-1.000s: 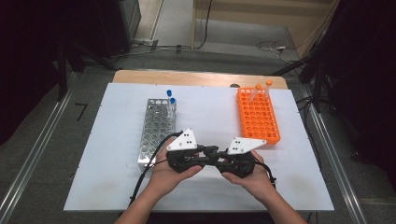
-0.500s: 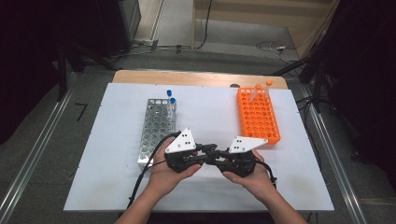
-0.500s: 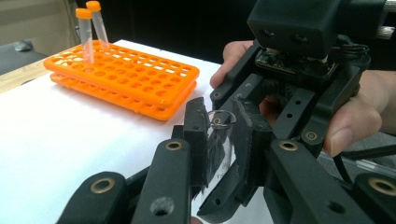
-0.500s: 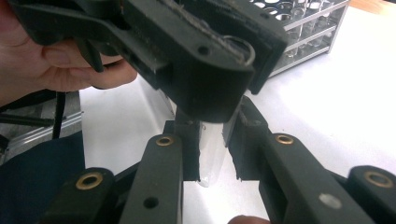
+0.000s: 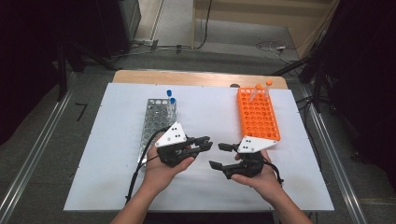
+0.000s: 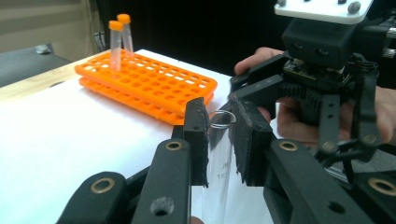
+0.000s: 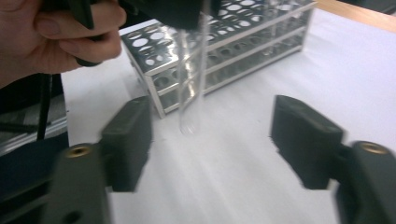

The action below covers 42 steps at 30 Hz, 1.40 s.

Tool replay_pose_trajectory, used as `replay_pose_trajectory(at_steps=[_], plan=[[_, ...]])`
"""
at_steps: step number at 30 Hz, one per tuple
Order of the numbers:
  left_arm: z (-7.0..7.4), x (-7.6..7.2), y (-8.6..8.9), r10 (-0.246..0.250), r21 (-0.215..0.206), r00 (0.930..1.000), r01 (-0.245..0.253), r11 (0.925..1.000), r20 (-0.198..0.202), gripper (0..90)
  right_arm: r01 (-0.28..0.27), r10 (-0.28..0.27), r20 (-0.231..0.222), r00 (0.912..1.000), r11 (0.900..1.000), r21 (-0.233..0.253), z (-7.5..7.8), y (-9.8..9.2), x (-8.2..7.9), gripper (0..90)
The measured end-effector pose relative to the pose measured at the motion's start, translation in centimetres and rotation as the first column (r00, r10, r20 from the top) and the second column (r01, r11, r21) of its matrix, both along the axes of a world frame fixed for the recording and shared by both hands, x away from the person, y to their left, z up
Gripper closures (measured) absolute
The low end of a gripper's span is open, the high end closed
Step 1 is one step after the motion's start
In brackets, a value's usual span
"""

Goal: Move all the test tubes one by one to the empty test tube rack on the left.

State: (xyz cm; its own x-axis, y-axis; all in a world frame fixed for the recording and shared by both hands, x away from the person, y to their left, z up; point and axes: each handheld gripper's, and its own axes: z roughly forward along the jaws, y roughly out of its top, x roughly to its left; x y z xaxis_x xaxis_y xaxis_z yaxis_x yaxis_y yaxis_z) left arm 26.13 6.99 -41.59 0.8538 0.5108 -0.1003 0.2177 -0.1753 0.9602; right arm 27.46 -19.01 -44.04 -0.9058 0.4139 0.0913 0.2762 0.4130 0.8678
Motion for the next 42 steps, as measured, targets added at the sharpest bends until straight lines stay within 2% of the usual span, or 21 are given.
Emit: replay_pose_trajectory(at_steps=[2,7,11,17,26,28,34,37,42], plan=[[0.1,0.1,0.5,0.018,0.000,0.9998,-0.018,0.9998,0.004,77.4,0.022,-0.022,0.003,0.9998,1.000,0.000,-0.1,-0.8,0.0,13.3],[0.5,0.5,2.2,0.069,-0.013,0.9976,-0.069,0.9976,0.004,77.4,0.067,-0.067,0.004,0.9978,0.998,0.005,-0.3,-3.0,-0.1,0.0],[0.8,0.8,3.7,0.116,-0.024,0.9932,-0.116,0.9930,0.010,77.4,0.104,-0.104,0.008,0.9946,0.995,0.011,-0.4,-4.8,-0.3,0.0],[1.6,1.7,5.8,0.192,-0.036,0.9811,-0.191,0.9810,0.025,77.4,0.158,-0.158,0.000,0.9874,0.987,0.025,-0.6,-7.5,-0.8,0.0],[2.2,3.3,7.5,0.265,-0.034,0.9631,-0.264,0.9639,0.045,77.4,0.220,-0.220,-0.002,0.9756,0.975,0.032,-1.0,-10.5,-0.9,0.0],[2.0,3.8,7.8,0.285,-0.037,0.9575,-0.284,0.9581,0.041,77.4,0.230,-0.230,-0.004,0.9732,0.973,0.036,-1.1,-10.8,-0.7,0.0],[1.3,5.5,8.5,0.363,-0.048,0.9313,-0.362,0.9310,0.025,77.4,0.237,-0.237,-0.006,0.9715,0.971,0.028,-1.4,-10.9,-0.5,0.0],[1.2,6.2,8.7,0.390,-0.061,0.9207,-0.388,0.9195,0.016,77.4,0.241,-0.241,-0.008,0.9705,0.970,0.025,-1.5,-11.0,-0.4,0.0],[0.9,7.2,8.8,0.432,-0.061,0.9013,-0.430,0.9007,0.028,77.4,0.243,-0.242,-0.012,0.9701,0.970,0.026,-1.7,-11.0,-0.2,0.0]])
